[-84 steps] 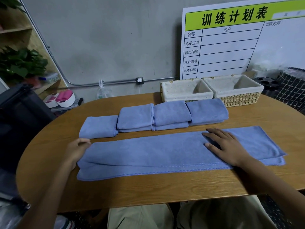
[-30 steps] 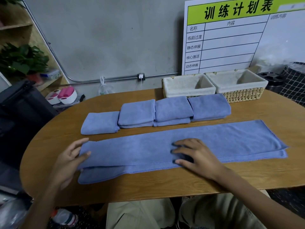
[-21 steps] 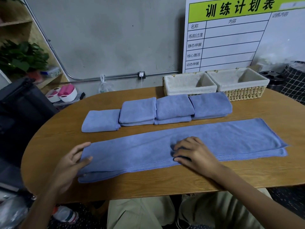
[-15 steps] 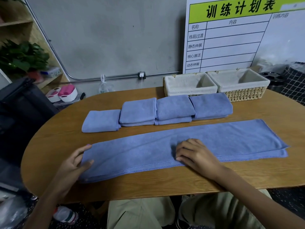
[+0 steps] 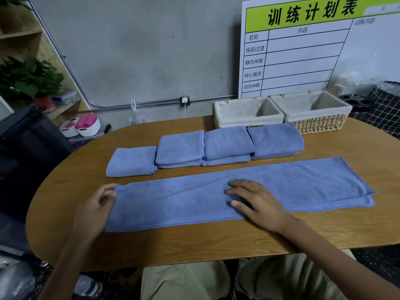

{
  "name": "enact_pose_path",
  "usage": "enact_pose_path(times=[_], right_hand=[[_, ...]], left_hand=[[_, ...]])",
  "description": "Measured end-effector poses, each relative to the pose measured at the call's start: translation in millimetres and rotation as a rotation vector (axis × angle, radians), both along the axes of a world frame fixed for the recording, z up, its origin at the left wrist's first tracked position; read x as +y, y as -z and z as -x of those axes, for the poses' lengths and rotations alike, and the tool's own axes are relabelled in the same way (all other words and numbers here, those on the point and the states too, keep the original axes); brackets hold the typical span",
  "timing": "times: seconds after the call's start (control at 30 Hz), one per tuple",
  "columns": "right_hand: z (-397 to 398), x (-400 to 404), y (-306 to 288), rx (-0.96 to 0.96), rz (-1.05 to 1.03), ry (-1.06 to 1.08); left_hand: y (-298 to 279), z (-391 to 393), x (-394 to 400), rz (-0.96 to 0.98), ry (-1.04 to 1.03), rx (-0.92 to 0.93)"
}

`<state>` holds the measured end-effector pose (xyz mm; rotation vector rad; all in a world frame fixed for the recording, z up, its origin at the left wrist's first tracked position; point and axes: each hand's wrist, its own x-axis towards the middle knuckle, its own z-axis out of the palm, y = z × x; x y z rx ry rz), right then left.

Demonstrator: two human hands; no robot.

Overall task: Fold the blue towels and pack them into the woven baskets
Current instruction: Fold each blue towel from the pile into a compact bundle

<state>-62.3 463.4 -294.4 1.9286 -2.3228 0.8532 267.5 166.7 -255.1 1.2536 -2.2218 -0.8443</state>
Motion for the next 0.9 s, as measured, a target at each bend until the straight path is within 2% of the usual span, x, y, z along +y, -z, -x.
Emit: enact_pose_path(times=[0.07, 0.17, 0.43, 0.53, 0.67, 0.73, 0.9], right_hand=[[0, 0, 0, 0.007, 0.000, -0.002], [0, 0, 1, 0.017, -0.016, -0.003], [0, 0, 1, 0.027, -0.039, 0.013], [0, 0, 1, 0.020, -0.041, 0.013], [-1, 0, 1, 0.025, -0.049, 0.012], [-1, 0, 0, 0.027, -0.048, 0.009], [-1, 1, 1, 0.027, -0.037, 0.009]], left_hand=[[-2, 8, 0, 0.002, -0.081, -0.077], [-7, 20, -13, 0.002, -0.148, -0.094], [-15, 59, -57, -0.113, -0.113, -0.163], [-13, 55, -67, -0.145, -0.130, -0.086], [-11, 44, -65, -0.280, -0.298, 0.129], [-9, 43, -61, -0.298, -0.339, 0.156], [-13, 42, -42, -0.345, -0.254, 0.192]])
